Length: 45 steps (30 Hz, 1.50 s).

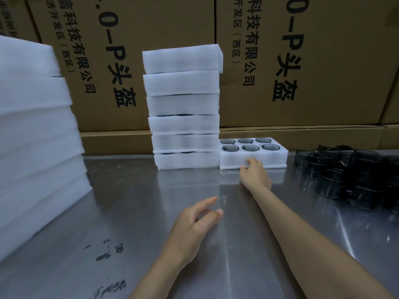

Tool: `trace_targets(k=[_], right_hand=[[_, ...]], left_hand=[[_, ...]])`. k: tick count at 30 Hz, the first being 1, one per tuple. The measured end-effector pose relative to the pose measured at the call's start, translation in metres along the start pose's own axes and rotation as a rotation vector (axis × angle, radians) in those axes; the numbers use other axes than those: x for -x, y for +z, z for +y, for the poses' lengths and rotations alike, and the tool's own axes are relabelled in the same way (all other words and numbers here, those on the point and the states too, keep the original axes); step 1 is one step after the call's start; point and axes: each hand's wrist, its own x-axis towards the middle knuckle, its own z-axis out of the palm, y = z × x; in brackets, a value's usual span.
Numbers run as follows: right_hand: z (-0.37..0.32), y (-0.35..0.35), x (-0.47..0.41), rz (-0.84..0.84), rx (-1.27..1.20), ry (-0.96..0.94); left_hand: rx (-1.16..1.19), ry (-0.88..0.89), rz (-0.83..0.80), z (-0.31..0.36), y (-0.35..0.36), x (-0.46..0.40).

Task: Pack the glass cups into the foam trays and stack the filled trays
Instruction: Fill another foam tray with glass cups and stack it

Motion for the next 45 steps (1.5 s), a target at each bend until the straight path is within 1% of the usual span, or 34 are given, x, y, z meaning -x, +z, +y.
trace_targets(k=[6, 10, 12, 15, 16, 18, 20, 23, 25, 30, 34, 37, 39, 40, 42, 45], right_hand=[[0.005, -0.003, 0.001, -0.066, 0.027, -0.043], [0.009, -0.014, 0.023, -0.067, -0.022, 0.019], [0.015, -0.023, 0.043, -0.076, -0.011, 0.02], [0.025, -0.044, 0.081, -0.081, 0.003, -0.01], [0.029, -0.051, 0.094, -0.083, 0.006, -0.024], [0.037, -0.066, 0.122, -0.09, 0.012, -0.058], [0.044, -0.079, 0.146, -0.113, 0.022, -0.103], [0.053, -0.097, 0.178, -0.14, 0.044, -0.145], [0.056, -0.108, 0.198, -0.141, 0.092, -0.179], [0.053, -0.122, 0.245, -0.11, 0.291, -0.335], [0.045, -0.125, 0.278, -0.083, 0.336, -0.384], [0.044, -0.128, 0.298, -0.092, 0.334, -0.422], [0.046, -0.131, 0.307, -0.104, 0.32, -0.434], [0.046, -0.132, 0.309, -0.113, 0.314, -0.436], [0.047, -0.135, 0.313, -0.129, 0.307, -0.427], [0.045, -0.137, 0.314, -0.135, 0.3, -0.418]], left_hand=[[-0.017, -0.011, -0.002, -0.003, 0.0, -0.002], [-0.069, -0.031, 0.018, -0.002, 0.0, -0.007], [-0.128, -0.052, 0.033, -0.001, 0.001, -0.007], [-0.289, -0.055, 0.027, 0.005, 0.006, 0.001], [-0.377, -0.034, -0.004, 0.008, 0.009, 0.006], [-0.632, 0.019, -0.088, 0.013, 0.017, 0.02], [-0.814, 0.046, -0.088, 0.016, 0.023, 0.037], [-0.872, 0.083, -0.002, 0.021, 0.029, 0.069], [-0.881, 0.124, 0.021, 0.028, 0.03, 0.094], [-0.947, 0.26, 0.018, 0.042, 0.029, 0.155], [-0.977, 0.367, -0.012, 0.051, 0.03, 0.191], [-1.138, 0.391, -0.004, 0.054, 0.006, 0.196], [-1.292, 0.344, 0.06, 0.051, -0.03, 0.19], [-1.378, 0.288, 0.096, 0.047, -0.054, 0.188], [-1.529, 0.104, 0.158, 0.037, -0.104, 0.185], [-1.673, -0.235, 0.286, 0.019, -0.173, 0.193]])
